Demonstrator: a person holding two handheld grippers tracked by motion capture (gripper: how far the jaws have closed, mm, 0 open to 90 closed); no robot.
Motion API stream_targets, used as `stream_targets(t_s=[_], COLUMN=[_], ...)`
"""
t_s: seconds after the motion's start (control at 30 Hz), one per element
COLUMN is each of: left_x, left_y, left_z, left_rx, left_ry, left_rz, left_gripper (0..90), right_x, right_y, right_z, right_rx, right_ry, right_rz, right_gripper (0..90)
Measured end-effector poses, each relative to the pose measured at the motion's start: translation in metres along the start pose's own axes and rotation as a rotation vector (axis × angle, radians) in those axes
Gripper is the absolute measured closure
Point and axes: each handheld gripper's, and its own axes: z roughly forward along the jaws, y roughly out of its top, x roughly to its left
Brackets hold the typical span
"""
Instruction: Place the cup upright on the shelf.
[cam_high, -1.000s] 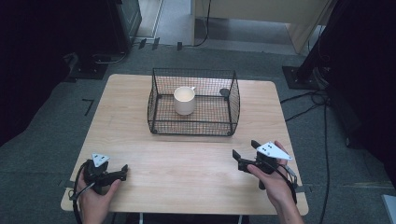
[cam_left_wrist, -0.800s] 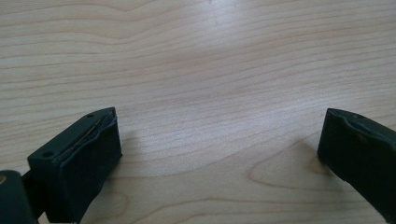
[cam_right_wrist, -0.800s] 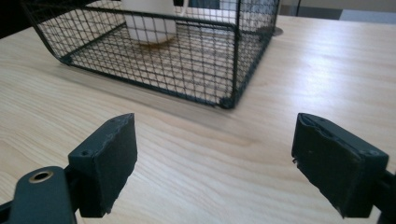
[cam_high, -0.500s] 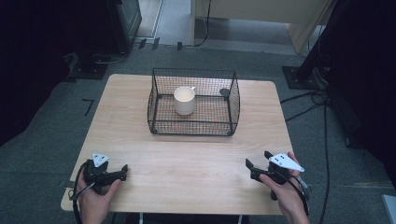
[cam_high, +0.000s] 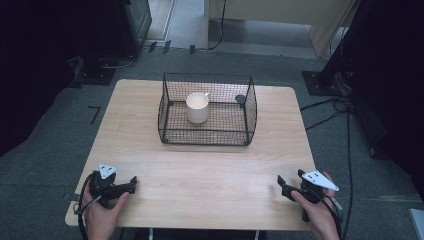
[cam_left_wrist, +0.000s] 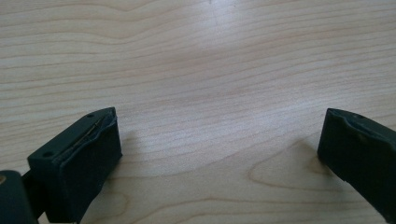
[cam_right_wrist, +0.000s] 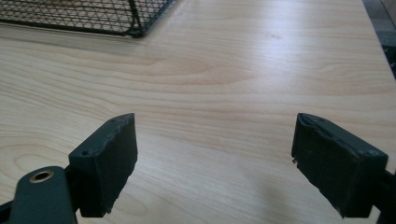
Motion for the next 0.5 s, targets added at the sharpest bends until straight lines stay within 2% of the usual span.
stream_targets(t_s=[0.13,0.17,0.4,0.5], left_x=[0.000,0.000,0.000,0.000], left_y=[0.000,0.000,0.000,0.000], left_z=[0.000,0.000,0.000,0.000], left_rx=[0.000,0.000,0.000,0.000], left_ry=[0.000,0.000,0.000,0.000], left_rz=[0.000,0.000,0.001,0.000], left_gripper=[0.0,0.0,0.0,0.0], right_x=[-0.006,-0.010,-0.025,-0.029], right_y=[-0.005,-0.008,-0.014,-0.017], right_z=[-0.003,-0.005,-0.015,-0.015], right_rx=[0.014,0.035,0.087,0.185], right_ry=[-0.023,-0.034,-0.044,-0.044], right_rz=[-0.001,0.005,0.005,-0.019], right_gripper=[14.1,14.1,9.6,4.1])
